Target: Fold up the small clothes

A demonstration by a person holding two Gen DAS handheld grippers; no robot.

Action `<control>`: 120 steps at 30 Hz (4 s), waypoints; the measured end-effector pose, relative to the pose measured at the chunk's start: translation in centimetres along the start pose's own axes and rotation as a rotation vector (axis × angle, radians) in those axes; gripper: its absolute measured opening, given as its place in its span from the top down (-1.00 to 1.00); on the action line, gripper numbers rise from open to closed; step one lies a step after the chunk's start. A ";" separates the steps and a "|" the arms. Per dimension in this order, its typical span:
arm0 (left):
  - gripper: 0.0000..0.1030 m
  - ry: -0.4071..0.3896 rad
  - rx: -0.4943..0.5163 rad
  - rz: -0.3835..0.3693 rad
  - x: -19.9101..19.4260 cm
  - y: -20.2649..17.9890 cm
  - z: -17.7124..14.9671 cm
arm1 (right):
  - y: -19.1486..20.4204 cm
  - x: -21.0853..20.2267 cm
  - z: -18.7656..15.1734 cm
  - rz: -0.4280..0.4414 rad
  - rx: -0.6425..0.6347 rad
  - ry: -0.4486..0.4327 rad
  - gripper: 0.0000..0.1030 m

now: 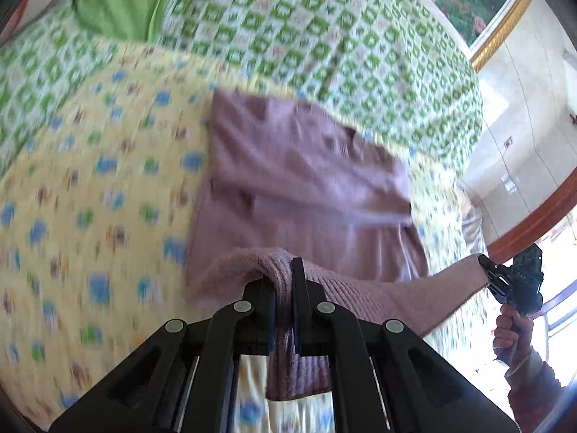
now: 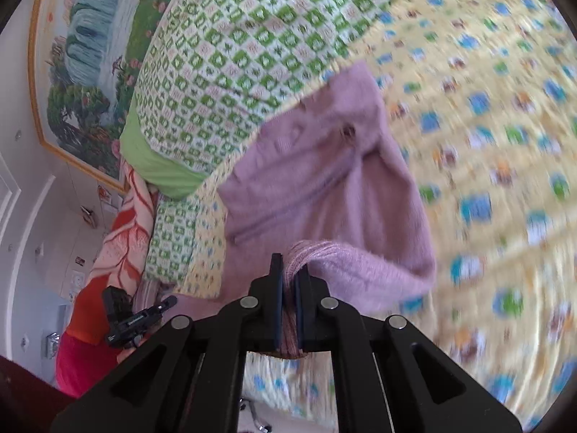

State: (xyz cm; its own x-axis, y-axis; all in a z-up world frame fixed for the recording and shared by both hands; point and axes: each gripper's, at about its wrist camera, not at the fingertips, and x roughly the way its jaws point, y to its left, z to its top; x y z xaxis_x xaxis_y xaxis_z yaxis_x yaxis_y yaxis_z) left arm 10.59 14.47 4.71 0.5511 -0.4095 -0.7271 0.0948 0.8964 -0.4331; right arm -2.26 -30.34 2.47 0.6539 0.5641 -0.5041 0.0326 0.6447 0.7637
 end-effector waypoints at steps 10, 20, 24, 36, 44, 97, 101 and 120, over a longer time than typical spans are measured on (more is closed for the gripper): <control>0.91 -0.033 0.014 0.049 7.3 -0.1 11.0 | -0.7 7.2 10.8 -0.051 -0.020 -0.059 0.88; 0.91 -0.010 -0.045 0.077 15.9 1.4 18.9 | -2.4 14.0 18.6 -0.098 -0.003 -0.066 0.88; 0.91 0.013 -0.055 0.093 19.1 2.3 20.6 | -3.9 16.8 20.3 -0.141 0.011 -0.045 0.88; 0.90 0.044 -0.075 0.131 25.3 4.0 22.6 | -7.1 21.3 23.0 -0.205 0.033 -0.033 0.88; 0.79 0.060 -0.127 0.124 26.3 5.0 22.9 | -7.2 22.2 23.4 -0.225 0.039 -0.014 0.83; -0.02 0.052 0.058 0.155 26.7 -2.4 21.8 | -0.4 26.2 22.5 -0.290 -0.246 -0.046 -0.11; -0.02 0.153 0.122 -0.072 25.7 -6.4 16.4 | 2.6 26.2 17.3 -0.118 -0.341 0.167 0.18; 0.73 0.121 0.078 0.189 31.9 -1.9 21.8 | -3.9 29.3 20.8 -0.378 -0.179 -0.024 1.00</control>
State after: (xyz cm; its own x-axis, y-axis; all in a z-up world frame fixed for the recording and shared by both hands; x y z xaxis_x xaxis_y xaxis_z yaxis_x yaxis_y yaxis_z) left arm 46.05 3.41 -6.06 0.4626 -0.2465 -0.8516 0.0657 0.9675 -0.2444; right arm 32.49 -27.07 -6.88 0.6387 0.2594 -0.7244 0.1432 0.8850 0.4431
